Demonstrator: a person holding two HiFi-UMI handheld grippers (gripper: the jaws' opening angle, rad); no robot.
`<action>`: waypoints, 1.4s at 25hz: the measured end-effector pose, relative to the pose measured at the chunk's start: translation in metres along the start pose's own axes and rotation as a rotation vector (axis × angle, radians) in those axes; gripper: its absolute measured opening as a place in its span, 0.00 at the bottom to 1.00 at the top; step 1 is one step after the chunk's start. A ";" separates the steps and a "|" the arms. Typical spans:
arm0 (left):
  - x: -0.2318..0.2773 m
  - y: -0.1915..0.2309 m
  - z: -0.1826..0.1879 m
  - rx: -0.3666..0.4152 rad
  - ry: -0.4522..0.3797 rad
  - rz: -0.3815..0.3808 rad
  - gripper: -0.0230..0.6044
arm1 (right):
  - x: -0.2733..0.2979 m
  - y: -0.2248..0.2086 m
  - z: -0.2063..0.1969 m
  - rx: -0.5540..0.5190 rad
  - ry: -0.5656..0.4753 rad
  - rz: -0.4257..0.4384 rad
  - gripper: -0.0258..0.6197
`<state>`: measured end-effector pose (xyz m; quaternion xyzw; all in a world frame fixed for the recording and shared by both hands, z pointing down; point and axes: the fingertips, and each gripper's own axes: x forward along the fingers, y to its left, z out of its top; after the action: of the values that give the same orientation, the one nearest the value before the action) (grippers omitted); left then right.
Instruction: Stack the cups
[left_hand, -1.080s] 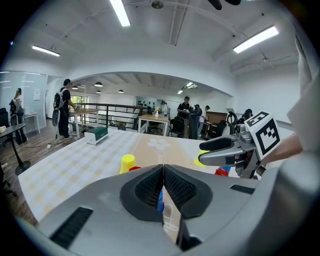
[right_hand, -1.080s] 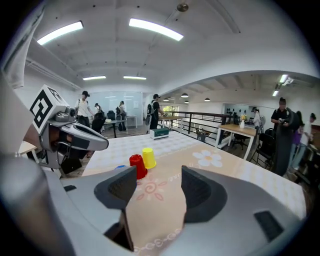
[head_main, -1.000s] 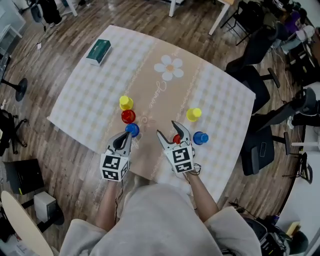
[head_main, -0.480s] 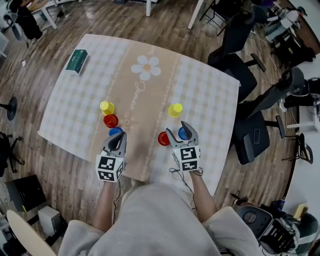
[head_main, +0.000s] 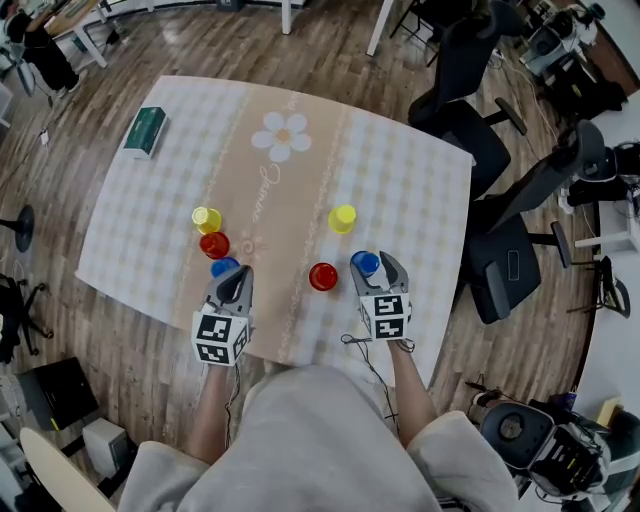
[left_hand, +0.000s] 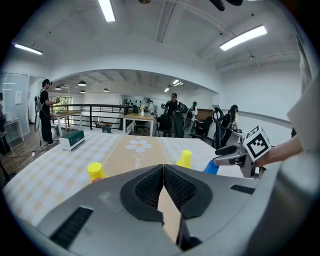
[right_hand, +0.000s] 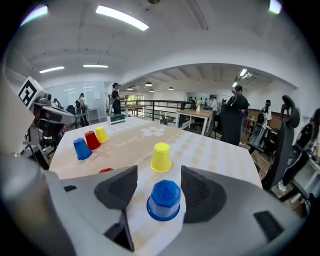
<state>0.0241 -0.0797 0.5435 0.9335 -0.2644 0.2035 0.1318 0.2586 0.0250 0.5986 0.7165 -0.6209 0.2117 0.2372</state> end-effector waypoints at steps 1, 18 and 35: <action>0.000 0.000 0.000 0.001 0.001 0.001 0.06 | 0.001 -0.002 -0.007 0.003 0.015 -0.004 0.46; -0.012 0.006 -0.004 -0.007 0.009 0.042 0.06 | 0.029 -0.010 -0.063 0.047 0.137 0.006 0.40; -0.018 0.015 -0.005 -0.028 -0.009 0.060 0.06 | 0.021 -0.009 0.011 -0.005 0.010 0.021 0.40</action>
<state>0.0002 -0.0819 0.5415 0.9241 -0.2958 0.1994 0.1373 0.2704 0.0034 0.6017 0.7083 -0.6276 0.2164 0.2399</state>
